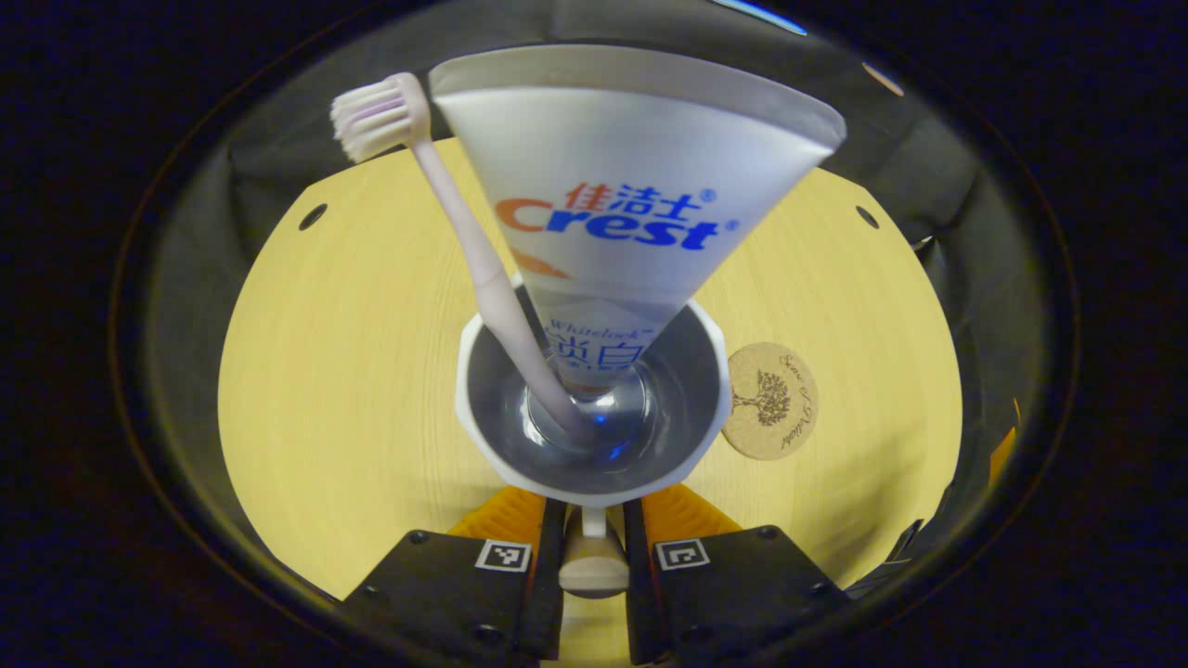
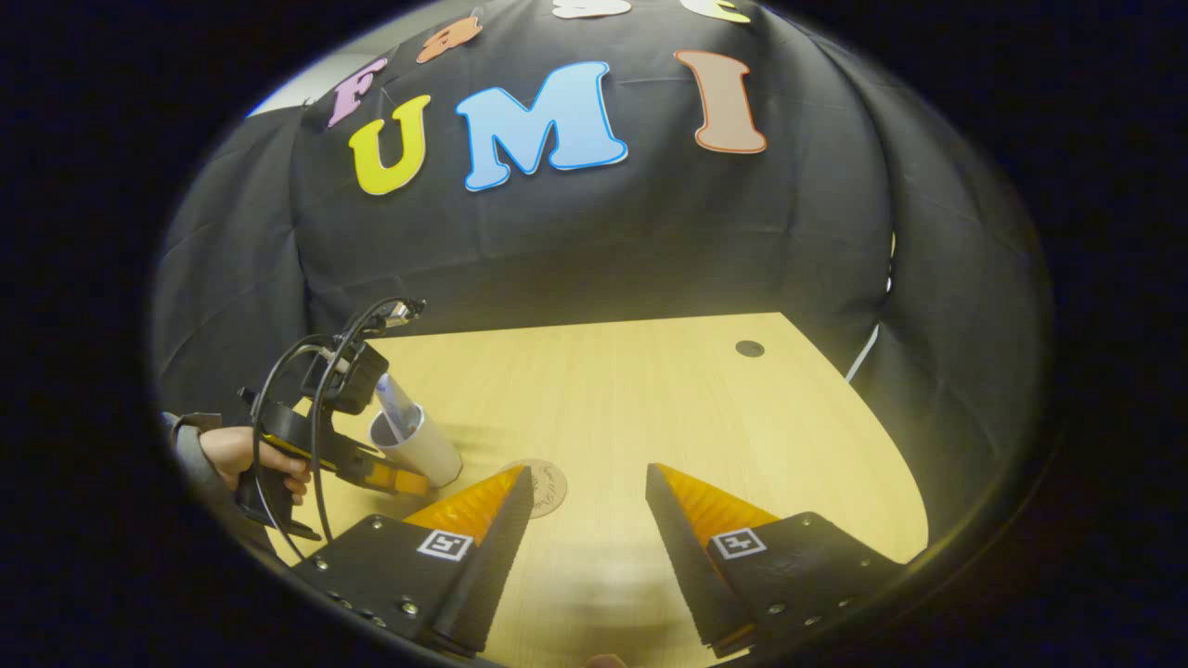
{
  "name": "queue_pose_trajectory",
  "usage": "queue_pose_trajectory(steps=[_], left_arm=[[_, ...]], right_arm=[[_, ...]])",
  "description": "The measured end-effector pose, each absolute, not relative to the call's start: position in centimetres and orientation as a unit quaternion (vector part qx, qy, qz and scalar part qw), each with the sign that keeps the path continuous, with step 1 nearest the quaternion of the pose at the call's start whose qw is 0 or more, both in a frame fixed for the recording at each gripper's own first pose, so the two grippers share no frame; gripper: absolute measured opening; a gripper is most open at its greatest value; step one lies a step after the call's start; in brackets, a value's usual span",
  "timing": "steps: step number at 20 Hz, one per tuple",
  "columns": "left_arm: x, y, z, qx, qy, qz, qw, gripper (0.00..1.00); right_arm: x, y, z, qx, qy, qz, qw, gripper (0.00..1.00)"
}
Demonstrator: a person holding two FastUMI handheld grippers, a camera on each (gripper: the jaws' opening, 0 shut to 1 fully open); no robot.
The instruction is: Put the toothbrush and toothpaste on the desktop into the cup, then pick up the cup and place it on the coaster on the desktop.
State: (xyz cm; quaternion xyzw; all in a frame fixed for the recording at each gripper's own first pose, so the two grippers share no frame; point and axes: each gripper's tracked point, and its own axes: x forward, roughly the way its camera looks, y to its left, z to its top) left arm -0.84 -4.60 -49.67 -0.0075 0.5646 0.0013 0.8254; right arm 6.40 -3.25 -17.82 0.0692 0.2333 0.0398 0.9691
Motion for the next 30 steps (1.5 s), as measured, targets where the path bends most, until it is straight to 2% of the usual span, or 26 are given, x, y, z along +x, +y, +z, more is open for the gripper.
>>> queue_pose_trajectory(steps=[6,15,30], left_arm=[[-0.7,-7.6,-47.8,0.001,0.554,-0.029,0.832,0.35],[-1.1,-14.0,-47.3,0.013,0.563,-0.084,0.822,0.34],[-0.5,-18.4,-50.4,0.031,0.588,-0.091,0.803,0.34]], right_arm=[[6.3,-3.1,-17.6,0.071,0.230,0.042,0.970,0.80],[5.5,-5.0,-17.8,0.081,0.232,0.026,0.969,0.78],[4.8,-8.3,-19.1,0.099,0.241,0.000,0.965,0.80]])
